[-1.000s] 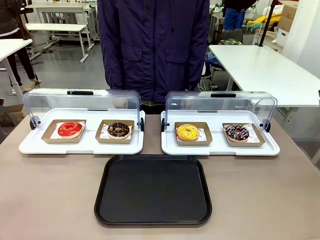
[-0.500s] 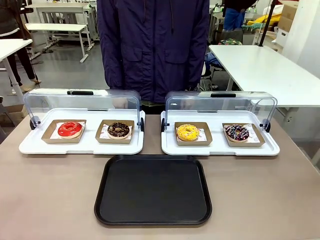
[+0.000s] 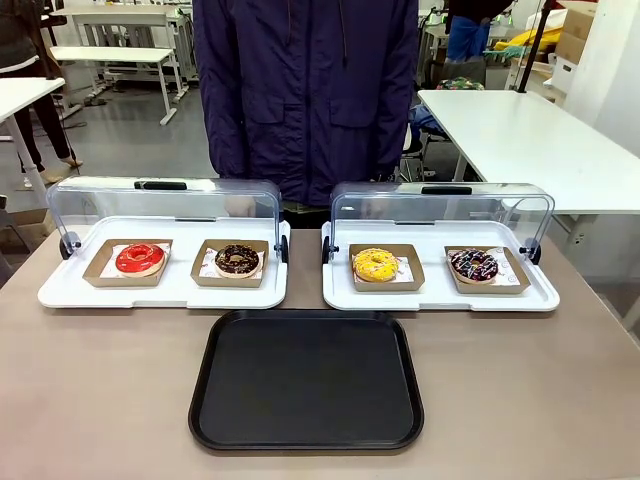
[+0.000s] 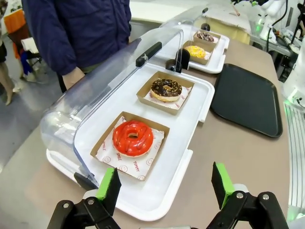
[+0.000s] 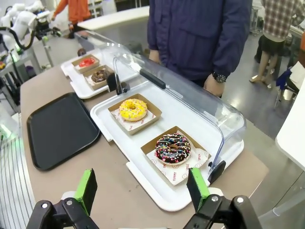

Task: Move the third donut from the left to the tray.
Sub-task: Pick up the Paper togo box containing the Donut indicated by the person and place it on the Handle tray.

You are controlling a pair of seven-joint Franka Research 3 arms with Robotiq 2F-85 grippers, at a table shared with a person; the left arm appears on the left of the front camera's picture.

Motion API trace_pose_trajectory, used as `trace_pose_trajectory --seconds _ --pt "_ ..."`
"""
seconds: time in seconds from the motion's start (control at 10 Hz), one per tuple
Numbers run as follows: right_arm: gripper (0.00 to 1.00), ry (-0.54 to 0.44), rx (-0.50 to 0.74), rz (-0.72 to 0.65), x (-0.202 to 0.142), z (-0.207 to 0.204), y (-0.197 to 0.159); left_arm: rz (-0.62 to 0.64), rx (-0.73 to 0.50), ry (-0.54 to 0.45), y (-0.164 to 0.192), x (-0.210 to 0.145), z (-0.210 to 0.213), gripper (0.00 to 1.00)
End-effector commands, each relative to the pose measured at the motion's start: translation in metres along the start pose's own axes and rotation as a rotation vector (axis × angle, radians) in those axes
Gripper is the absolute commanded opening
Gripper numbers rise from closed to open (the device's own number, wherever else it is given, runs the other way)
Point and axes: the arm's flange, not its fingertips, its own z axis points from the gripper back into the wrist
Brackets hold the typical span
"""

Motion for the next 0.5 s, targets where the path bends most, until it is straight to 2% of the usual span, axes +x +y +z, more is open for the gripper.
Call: trace_pose_trajectory --seconds 0.0,0.2,0.3,0.4 --pt "1.00 -0.033 -0.001 0.025 0.0011 0.0020 -0.0067 -0.035 0.021 -0.051 -0.0052 -0.0029 -0.0035 1.00" --pt "1.00 -0.015 0.000 0.054 0.0019 0.0002 -0.0041 -0.053 0.031 -0.093 -0.0081 -0.0050 -0.0076 1.00" --pt "1.00 -0.002 -0.007 0.002 -0.0009 0.0020 -0.0023 -0.013 0.009 -0.023 -0.0007 -0.0017 -0.0019 1.00" --pt "1.00 -0.002 -0.007 0.002 -0.0009 0.0020 -0.0023 -0.013 0.009 -0.023 -0.0007 -0.0017 -0.0019 1.00"
